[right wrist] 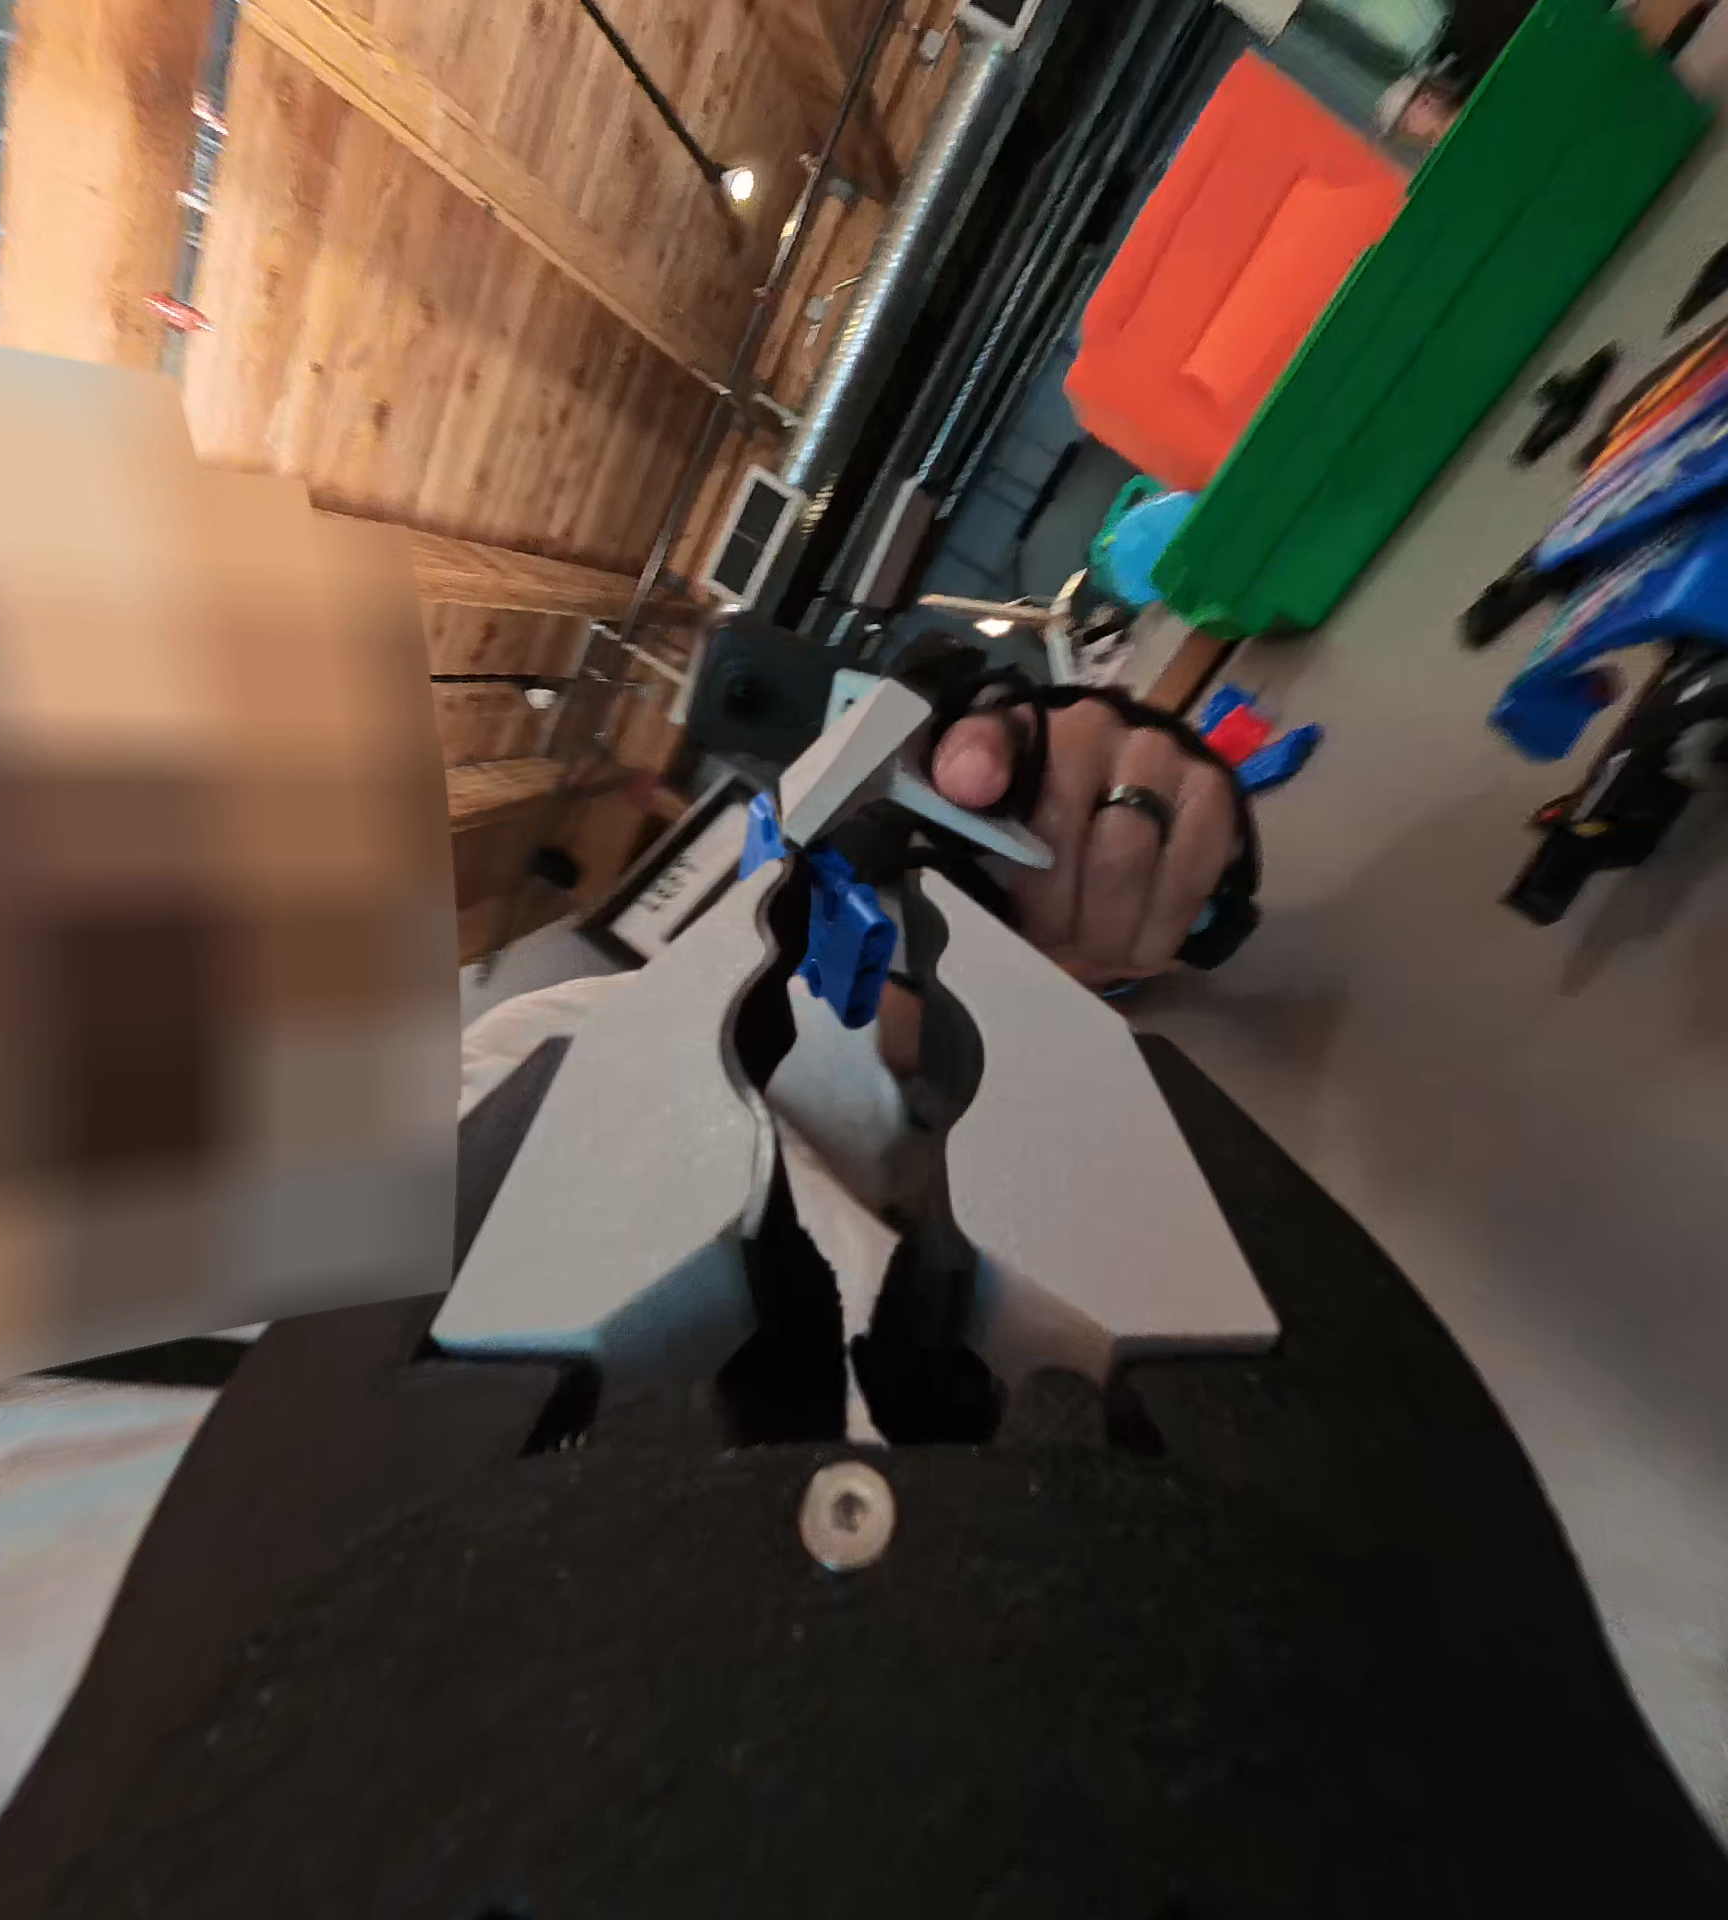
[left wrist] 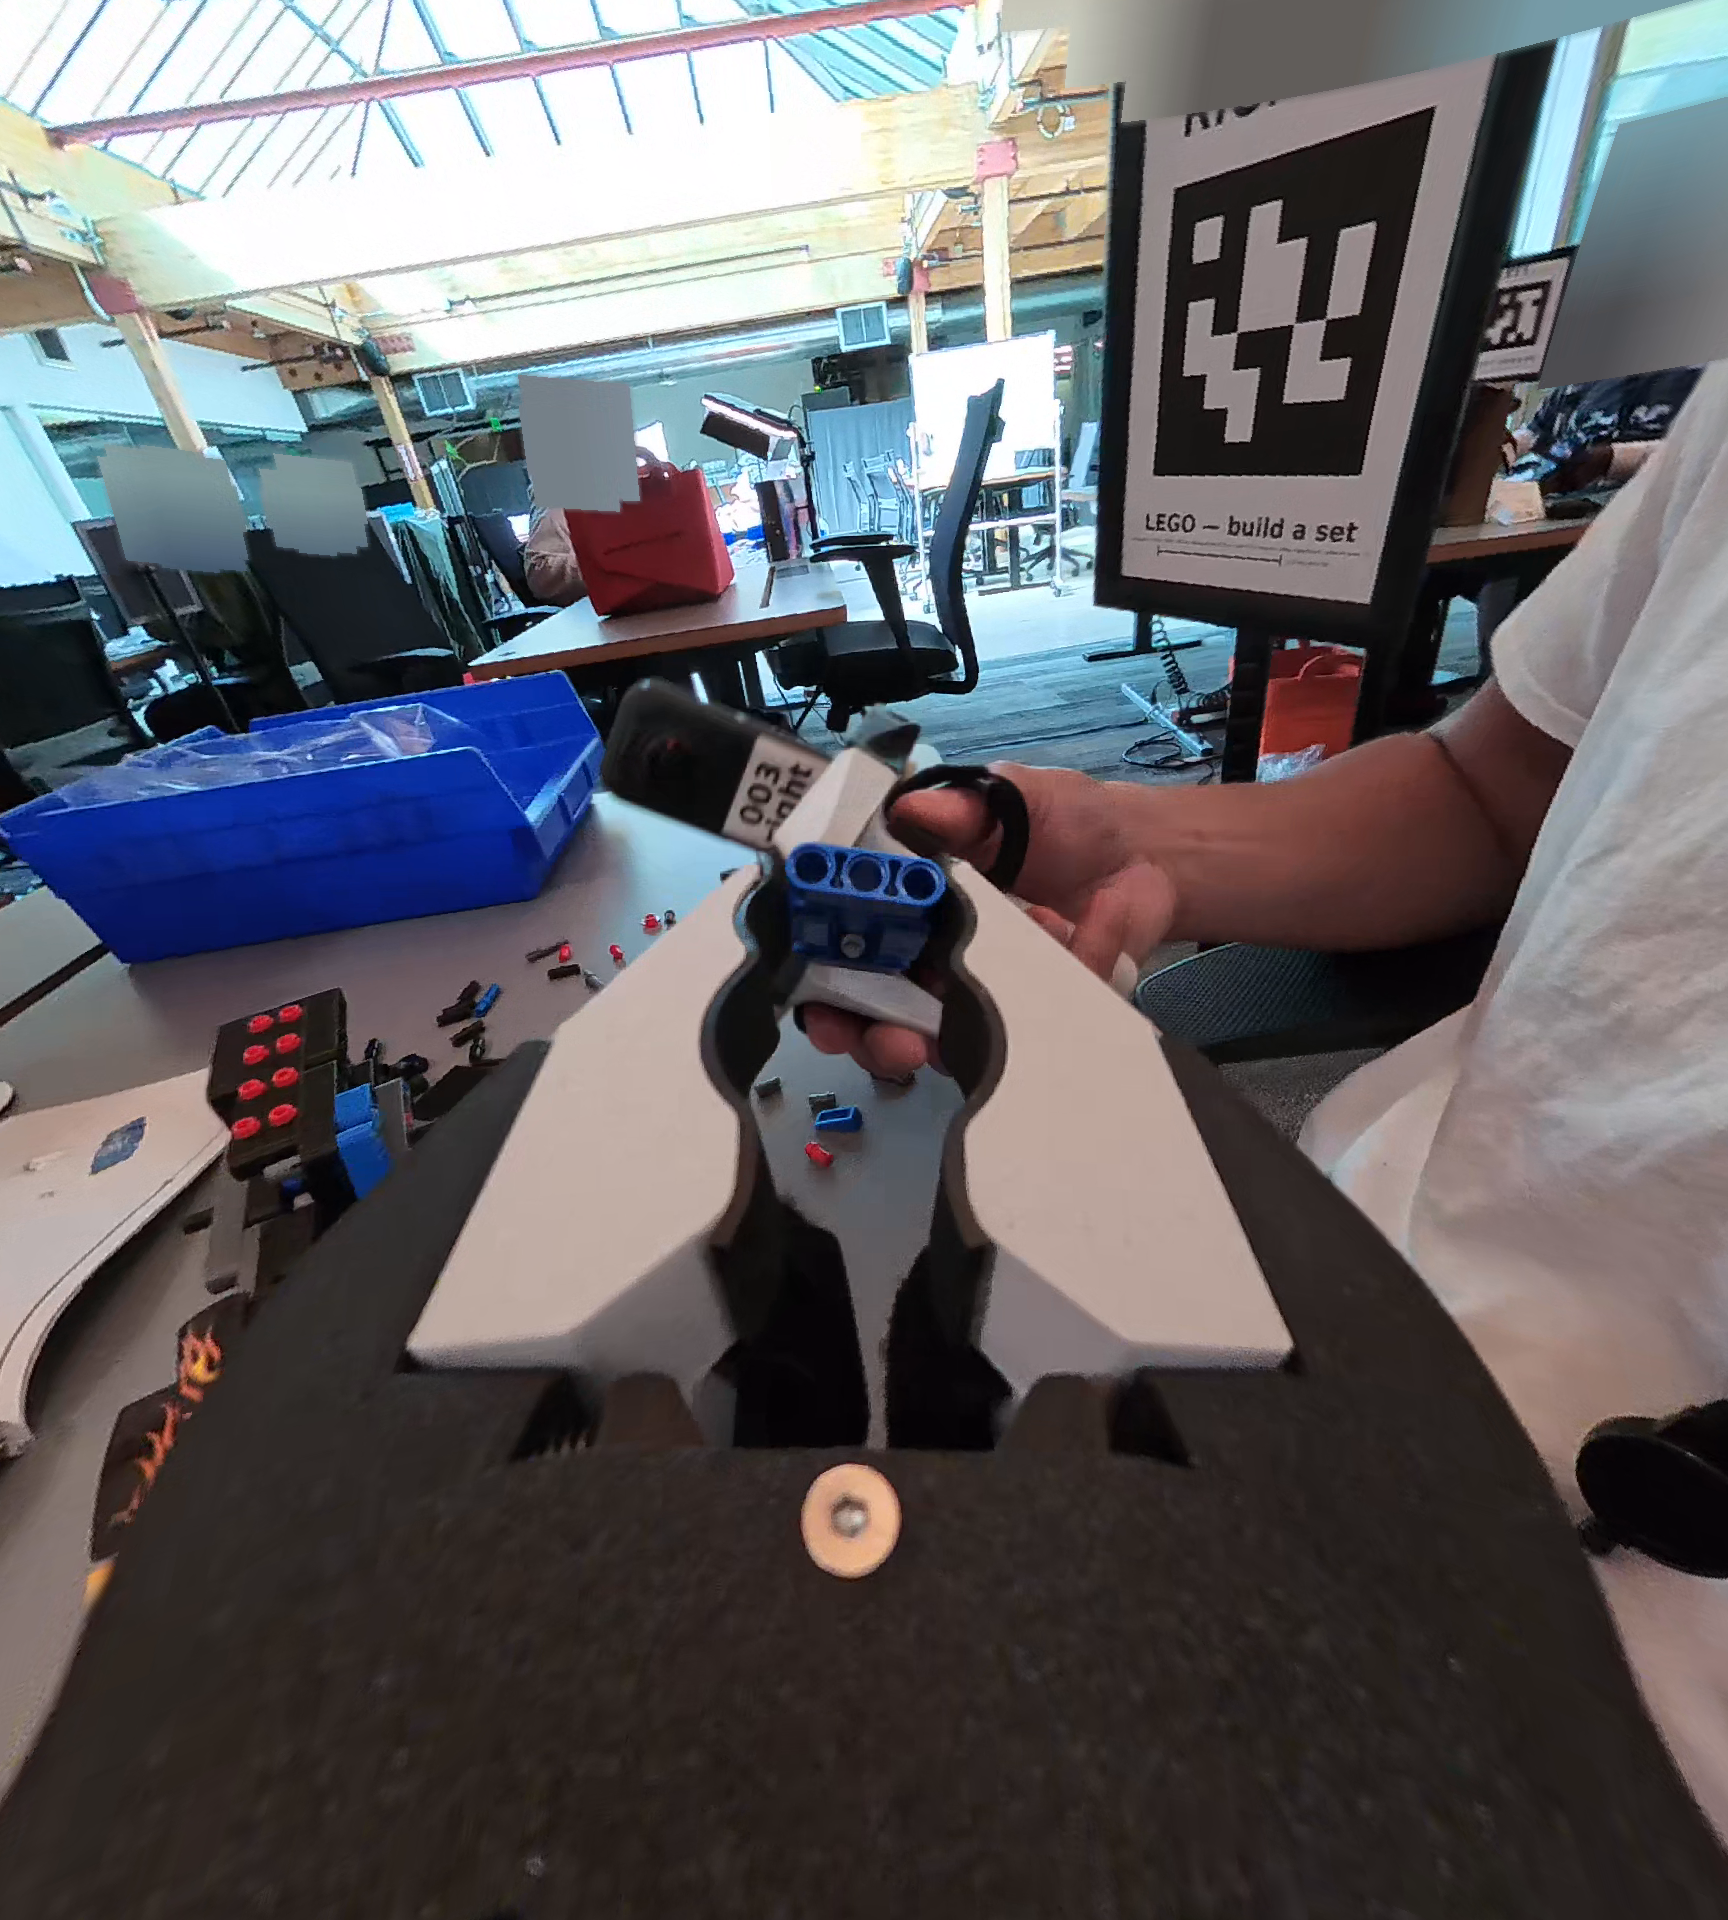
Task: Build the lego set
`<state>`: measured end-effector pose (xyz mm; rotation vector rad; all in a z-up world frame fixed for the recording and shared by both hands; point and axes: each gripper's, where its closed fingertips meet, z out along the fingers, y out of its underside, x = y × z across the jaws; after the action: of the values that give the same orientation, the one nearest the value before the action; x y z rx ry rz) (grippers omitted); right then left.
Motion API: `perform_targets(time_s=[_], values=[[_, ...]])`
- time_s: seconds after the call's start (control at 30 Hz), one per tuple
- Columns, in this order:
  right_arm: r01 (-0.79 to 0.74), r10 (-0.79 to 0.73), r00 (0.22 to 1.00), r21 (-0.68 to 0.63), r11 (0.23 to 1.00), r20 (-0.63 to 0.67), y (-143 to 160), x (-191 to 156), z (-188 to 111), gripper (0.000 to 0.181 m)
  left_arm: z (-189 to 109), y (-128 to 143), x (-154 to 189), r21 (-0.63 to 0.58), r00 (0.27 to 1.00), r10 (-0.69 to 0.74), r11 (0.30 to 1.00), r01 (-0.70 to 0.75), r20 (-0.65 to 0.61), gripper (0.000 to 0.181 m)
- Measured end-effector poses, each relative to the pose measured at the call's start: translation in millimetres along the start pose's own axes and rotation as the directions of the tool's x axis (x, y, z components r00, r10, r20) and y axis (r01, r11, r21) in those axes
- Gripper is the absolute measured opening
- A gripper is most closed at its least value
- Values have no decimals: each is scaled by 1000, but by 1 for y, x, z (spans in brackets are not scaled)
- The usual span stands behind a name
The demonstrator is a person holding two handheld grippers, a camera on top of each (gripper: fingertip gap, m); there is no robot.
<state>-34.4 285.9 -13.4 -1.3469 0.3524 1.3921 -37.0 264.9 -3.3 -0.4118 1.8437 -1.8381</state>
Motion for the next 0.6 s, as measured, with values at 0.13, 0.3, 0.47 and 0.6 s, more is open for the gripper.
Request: perform_targets(time_s=[0.13,0.3,0.47,0.6], values=[[484,-476,826,-51,873,-302,-25,5,-18,37,-1,7,-18,-25,994,-78,996,81,78,25],[798,-890,22,-528,290,-456,-19,7,-19,37,-3,11,-38,6,951,-259,965,262,167,25],[658,-838,-418,-753,-13,-351,-14,26,-8,38,-7,-2,-41,118,913,-378,924,363,151,25],[636,-778,-512,-770,-59,-364,-27,19,-6,19,-9,-3,-43,142,896,-425,902,408,128,25]])
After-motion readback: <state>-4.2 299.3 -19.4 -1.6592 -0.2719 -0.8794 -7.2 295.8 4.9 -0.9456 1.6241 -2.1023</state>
